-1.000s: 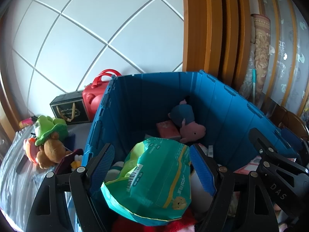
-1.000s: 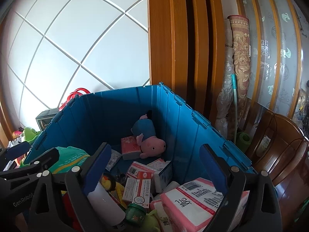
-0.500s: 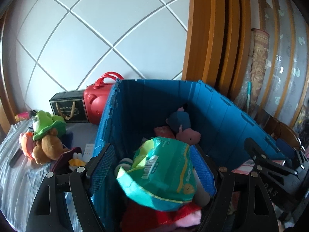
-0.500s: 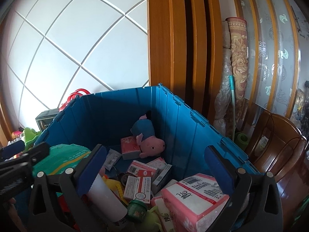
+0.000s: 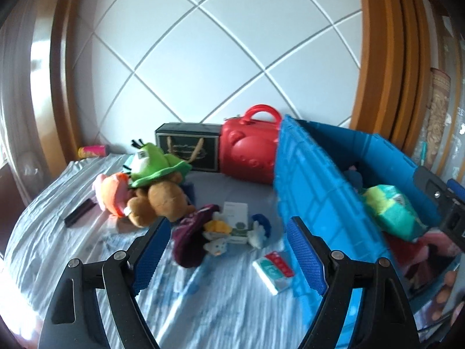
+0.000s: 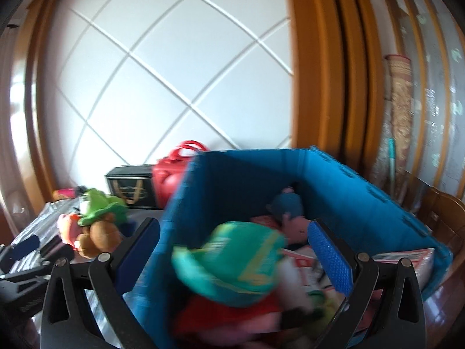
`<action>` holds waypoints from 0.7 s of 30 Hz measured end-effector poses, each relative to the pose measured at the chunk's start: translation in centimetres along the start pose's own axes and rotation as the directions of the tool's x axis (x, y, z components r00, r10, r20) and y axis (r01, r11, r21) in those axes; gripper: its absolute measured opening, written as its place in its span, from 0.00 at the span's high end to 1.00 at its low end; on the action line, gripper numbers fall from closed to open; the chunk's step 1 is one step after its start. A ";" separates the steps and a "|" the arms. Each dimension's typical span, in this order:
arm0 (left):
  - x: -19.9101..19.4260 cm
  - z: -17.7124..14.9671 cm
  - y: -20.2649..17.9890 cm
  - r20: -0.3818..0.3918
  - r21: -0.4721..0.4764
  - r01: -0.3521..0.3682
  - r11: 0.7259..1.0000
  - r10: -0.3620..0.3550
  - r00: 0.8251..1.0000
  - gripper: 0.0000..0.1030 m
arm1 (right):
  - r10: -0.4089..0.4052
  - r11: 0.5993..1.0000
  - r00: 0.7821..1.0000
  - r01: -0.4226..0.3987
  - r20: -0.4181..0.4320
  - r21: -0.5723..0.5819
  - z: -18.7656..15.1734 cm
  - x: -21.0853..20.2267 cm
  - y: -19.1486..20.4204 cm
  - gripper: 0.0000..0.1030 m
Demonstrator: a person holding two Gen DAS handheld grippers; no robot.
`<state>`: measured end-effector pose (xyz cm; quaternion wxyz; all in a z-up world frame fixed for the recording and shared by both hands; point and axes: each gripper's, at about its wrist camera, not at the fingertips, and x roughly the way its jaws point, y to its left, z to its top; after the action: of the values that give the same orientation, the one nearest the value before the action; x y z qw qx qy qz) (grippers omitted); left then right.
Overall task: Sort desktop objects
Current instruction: 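Withdraw both grippers from the bin back over the bed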
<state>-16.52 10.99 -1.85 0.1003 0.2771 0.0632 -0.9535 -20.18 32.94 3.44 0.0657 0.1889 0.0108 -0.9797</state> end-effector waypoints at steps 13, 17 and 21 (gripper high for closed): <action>5.9 -2.8 20.9 -0.187 -0.025 -0.233 0.972 0.224 0.957 0.20 | 0.184 0.976 0.956 -0.205 -0.228 -0.072 -4.9 6.5 21.1 0.00; 7.9 -4.3 24.5 -0.223 -0.020 -0.311 0.950 0.299 0.928 0.20 | 0.227 0.957 0.928 -0.268 -0.296 -0.107 -6.8 9.8 24.6 0.00; 9.3 -5.4 27.9 -0.273 -0.018 -0.358 0.933 0.340 0.900 0.20 | 0.262 0.947 0.905 -0.309 -0.334 -0.093 -8.1 12.4 27.7 0.00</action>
<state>-15.12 -16.59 -13.29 0.2696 0.4052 0.0576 -0.8716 -24.92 4.29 -8.59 0.2194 0.3381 0.0641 -0.9129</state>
